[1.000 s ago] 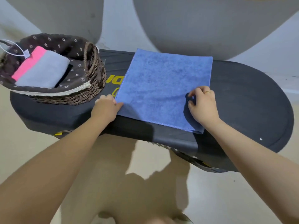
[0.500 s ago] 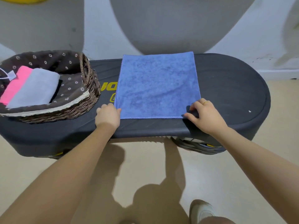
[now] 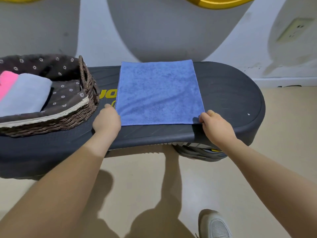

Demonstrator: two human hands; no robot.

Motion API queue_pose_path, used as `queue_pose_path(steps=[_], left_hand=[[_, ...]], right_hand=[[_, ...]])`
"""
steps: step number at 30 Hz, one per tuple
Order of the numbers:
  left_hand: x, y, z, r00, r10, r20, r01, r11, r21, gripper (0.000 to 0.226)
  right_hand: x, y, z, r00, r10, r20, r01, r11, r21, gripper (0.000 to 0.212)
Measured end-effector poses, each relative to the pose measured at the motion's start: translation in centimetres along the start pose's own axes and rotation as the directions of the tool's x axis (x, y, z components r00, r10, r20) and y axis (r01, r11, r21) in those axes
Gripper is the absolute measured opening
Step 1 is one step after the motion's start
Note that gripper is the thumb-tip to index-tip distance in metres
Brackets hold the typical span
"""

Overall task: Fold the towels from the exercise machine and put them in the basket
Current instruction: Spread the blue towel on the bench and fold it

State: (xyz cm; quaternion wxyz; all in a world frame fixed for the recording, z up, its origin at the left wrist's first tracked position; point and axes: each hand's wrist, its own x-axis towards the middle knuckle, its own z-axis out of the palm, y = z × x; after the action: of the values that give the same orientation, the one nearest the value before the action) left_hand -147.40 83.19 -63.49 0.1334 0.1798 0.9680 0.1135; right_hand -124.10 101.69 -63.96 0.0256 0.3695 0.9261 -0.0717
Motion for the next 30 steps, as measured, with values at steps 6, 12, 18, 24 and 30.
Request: queue_pose_path(steps=[6, 12, 18, 24, 30], left_hand=[[-1.1, 0.4, 0.9, 1.000, 0.019, 0.015, -0.020, 0.995, 0.097, 0.051], [-0.2, 0.4, 0.3, 0.995, -0.036, 0.097, 0.033, 0.999, 0.027, 0.052], [-0.8, 0.2, 1.4, 1.000, -0.028, -0.001, 0.028, 0.997, -0.075, 0.043], [-1.1, -0.1, 1.2, 0.998, -0.014, -0.060, 0.009, 0.997, -0.080, 0.042], [0.1, 0.7, 1.0, 0.987, -0.131, 0.094, 0.135, 0.990, -0.042, 0.046]], right_hand=[[0.3, -0.4, 0.4, 0.978, 0.201, -0.055, -0.187, 0.964, 0.191, 0.013], [1.1, 0.0, 0.1, 0.941, 0.339, -0.011, -0.293, 0.828, 0.478, 0.003], [-0.3, 0.8, 0.4, 0.974, 0.207, -0.094, -0.158, 0.915, 0.372, 0.009], [-0.7, 0.9, 0.4, 0.986, 0.152, -0.075, -0.111, 0.911, 0.397, 0.028], [-0.4, 1.1, 0.4, 0.994, 0.101, -0.050, -0.080, 0.944, 0.319, 0.031]])
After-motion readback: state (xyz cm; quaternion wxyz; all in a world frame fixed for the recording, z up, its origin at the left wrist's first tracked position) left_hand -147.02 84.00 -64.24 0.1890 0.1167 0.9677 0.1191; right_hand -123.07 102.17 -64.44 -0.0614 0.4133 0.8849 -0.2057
